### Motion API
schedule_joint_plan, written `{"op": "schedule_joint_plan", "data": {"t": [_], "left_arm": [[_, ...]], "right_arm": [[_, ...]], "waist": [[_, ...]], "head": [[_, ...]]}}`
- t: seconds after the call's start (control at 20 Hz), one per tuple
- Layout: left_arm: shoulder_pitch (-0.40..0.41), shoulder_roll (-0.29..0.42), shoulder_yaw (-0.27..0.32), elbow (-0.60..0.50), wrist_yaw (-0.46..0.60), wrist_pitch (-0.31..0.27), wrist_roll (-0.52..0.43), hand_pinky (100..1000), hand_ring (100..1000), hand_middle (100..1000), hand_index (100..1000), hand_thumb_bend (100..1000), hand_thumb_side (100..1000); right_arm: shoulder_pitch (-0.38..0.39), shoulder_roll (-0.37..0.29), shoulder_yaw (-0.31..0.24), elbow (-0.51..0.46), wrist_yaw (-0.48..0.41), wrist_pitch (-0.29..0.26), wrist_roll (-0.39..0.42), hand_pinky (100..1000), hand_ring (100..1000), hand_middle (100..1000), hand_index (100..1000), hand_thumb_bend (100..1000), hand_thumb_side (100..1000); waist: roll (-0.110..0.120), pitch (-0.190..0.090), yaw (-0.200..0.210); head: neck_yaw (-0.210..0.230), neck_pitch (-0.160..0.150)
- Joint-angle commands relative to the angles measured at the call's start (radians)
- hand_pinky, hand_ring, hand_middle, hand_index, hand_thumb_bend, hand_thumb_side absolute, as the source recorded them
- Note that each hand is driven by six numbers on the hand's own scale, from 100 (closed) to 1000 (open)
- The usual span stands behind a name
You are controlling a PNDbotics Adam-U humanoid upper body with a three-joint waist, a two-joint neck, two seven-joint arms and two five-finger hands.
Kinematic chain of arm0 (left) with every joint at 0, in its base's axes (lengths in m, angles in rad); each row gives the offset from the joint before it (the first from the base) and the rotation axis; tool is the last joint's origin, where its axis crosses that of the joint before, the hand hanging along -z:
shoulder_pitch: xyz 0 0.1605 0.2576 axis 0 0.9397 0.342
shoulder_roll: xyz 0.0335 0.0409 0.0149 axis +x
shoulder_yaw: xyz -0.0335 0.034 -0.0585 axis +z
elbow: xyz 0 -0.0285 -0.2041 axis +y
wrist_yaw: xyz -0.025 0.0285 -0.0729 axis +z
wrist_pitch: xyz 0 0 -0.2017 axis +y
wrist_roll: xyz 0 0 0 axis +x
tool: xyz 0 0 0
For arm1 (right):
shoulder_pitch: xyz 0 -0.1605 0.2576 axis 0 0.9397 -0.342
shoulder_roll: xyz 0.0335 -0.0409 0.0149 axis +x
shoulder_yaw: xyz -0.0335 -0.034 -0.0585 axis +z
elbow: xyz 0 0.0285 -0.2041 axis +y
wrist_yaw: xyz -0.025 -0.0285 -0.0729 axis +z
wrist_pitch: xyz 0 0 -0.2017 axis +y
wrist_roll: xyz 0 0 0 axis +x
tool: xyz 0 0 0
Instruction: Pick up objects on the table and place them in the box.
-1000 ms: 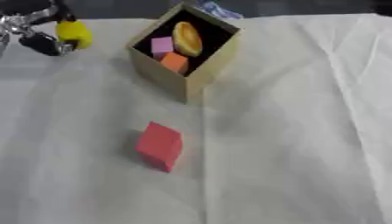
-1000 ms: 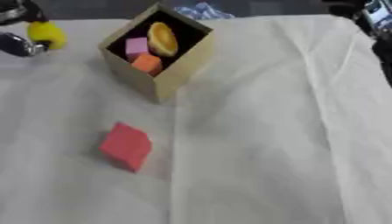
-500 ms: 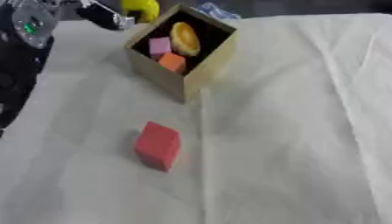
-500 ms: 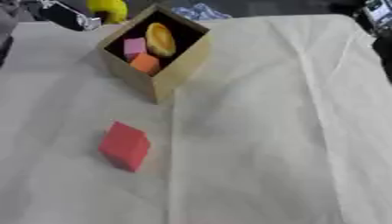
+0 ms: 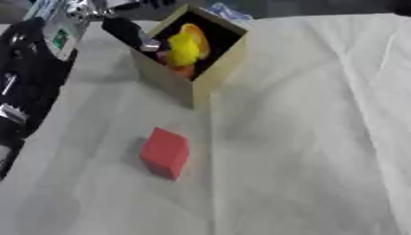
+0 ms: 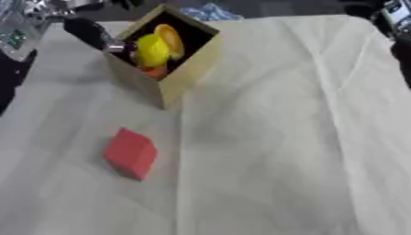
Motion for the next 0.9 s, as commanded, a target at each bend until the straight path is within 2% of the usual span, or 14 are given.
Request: {"op": "schedule_joint_plan", "data": {"t": [0.05,0.25,0.4,0.5,0.7,0.9], "left_arm": [[-0.017,0.011,0.014,-0.014,-0.011,-0.019,0.011,847,808,805,920,502,565],[-0.004,0.032,-0.007,-0.071,0.063,-0.051,0.015,832,769,750,878,429,531],[0.029,0.086,-0.071,-0.164,0.196,-0.081,-0.016,828,763,742,870,423,554],[0.061,0.146,-0.132,-0.264,0.286,-0.080,-0.038,832,775,754,871,447,524],[0.145,0.281,-0.245,-0.525,0.428,-0.007,-0.063,831,779,760,876,474,550],[0.224,0.388,-0.312,-0.735,0.516,0.101,-0.096,830,778,759,876,477,575]], "right_arm": [[-0.012,-0.016,-0.009,-0.020,0.003,-0.002,-0.001,888,862,684,846,100,718],[-0.005,-0.017,-0.011,-0.020,0.003,-0.001,-0.004,888,862,685,846,100,717],[0.001,-0.022,-0.013,-0.020,0.006,-0.001,-0.006,888,862,685,846,100,716],[0.004,-0.025,-0.013,-0.020,0.008,-0.002,-0.007,888,862,685,845,100,716],[0.007,-0.028,-0.013,-0.020,0.011,-0.002,-0.010,888,862,685,845,100,715],[0.007,-0.027,-0.013,-0.020,0.013,-0.002,-0.010,888,862,685,845,100,713]], "waist": [[-0.004,-0.031,0.003],[-0.003,-0.040,0.014],[0.000,-0.047,0.024],[0.002,-0.051,0.030],[0.005,-0.055,0.039],[0.006,-0.059,0.042]], "head": [[0.002,0.002],[-0.006,0.012],[-0.019,0.020],[-0.029,0.023],[-0.048,0.026],[-0.053,0.025]]}}
